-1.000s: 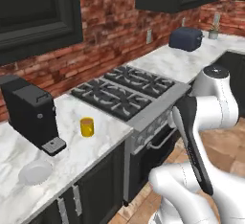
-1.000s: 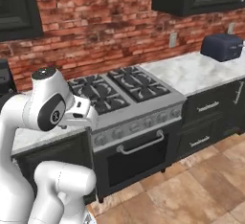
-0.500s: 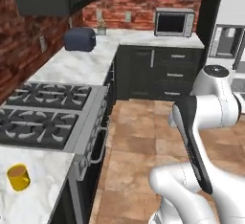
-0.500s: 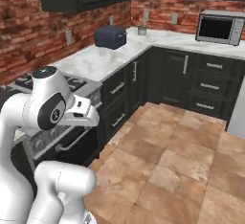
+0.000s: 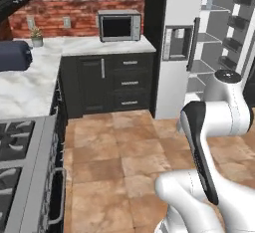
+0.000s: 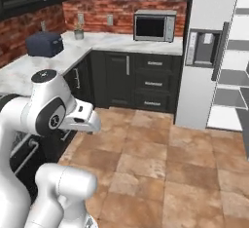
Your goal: Take a sugar cube from the saucer and place it inside the coffee. Then, grab milk from the fridge and place it next to the coffee on the counter to sweeten the coffee.
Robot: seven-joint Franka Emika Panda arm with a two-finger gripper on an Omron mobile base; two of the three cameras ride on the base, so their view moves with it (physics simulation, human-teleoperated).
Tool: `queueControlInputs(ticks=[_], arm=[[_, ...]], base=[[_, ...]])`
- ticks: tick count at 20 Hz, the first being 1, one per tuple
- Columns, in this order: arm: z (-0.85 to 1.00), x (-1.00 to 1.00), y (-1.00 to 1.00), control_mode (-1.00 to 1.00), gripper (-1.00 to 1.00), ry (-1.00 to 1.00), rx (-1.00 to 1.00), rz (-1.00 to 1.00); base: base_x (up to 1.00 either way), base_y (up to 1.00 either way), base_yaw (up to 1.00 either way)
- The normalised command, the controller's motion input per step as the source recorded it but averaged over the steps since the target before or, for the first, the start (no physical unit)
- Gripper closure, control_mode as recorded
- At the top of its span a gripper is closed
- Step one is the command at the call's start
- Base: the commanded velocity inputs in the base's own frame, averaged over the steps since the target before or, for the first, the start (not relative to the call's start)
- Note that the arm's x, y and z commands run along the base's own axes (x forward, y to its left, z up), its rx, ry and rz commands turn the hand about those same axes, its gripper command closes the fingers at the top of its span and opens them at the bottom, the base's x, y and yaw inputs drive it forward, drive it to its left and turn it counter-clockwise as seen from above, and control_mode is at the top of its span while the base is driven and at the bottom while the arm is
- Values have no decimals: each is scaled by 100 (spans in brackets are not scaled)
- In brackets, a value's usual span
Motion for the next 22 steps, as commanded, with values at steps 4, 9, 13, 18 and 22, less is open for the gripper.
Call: queueControlInputs(ticks=[4, 9, 13, 18, 22], arm=[[0, 0, 0, 100, -100, 0, 0, 0], [0, 0, 0, 100, -100, 0, 0, 0], [0, 0, 0, 100, -100, 0, 0, 0], [0, 0, 0, 100, -100, 0, 0, 0], [0, 0, 0, 100, -100, 0, 0, 0]], base=[[100, -79, 0], [100, -95, 0], [100, -80, 0], [100, -52, -3], [100, -44, -10]])
